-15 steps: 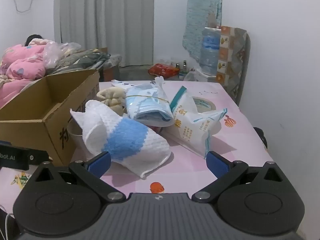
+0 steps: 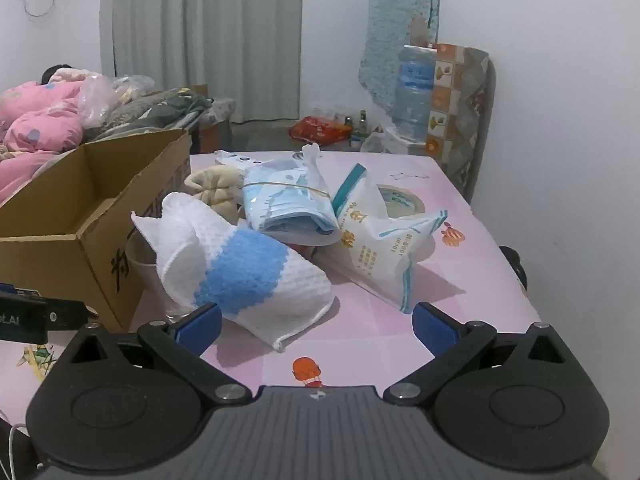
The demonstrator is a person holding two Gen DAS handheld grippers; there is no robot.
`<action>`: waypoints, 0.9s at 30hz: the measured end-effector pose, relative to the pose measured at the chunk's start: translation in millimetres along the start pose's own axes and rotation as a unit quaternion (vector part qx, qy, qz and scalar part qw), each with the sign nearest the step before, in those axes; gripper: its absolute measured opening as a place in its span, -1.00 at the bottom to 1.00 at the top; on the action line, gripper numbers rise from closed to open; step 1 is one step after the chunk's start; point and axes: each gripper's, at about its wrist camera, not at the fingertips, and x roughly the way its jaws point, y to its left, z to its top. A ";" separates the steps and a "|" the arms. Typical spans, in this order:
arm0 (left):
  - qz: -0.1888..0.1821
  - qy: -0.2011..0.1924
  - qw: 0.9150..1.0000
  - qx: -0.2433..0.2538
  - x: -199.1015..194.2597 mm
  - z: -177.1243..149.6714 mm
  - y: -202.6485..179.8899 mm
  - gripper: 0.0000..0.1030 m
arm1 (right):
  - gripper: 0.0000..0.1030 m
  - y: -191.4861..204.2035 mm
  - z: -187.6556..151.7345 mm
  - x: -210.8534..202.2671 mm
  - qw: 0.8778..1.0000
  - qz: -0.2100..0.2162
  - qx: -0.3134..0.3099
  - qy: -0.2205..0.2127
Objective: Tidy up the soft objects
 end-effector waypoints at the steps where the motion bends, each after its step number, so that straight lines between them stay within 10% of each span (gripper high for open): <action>1: 0.000 -0.001 1.000 0.000 1.1 -1.4 0.0 0.99 | 0.33 -0.8 -0.1 0.8 1.000 -0.001 0.001 0.001; 27: 0.000 0.008 1.000 0.001 7.3 -1.2 0.0 0.99 | 0.33 -3.1 -0.5 2.5 1.000 -0.007 0.001 0.005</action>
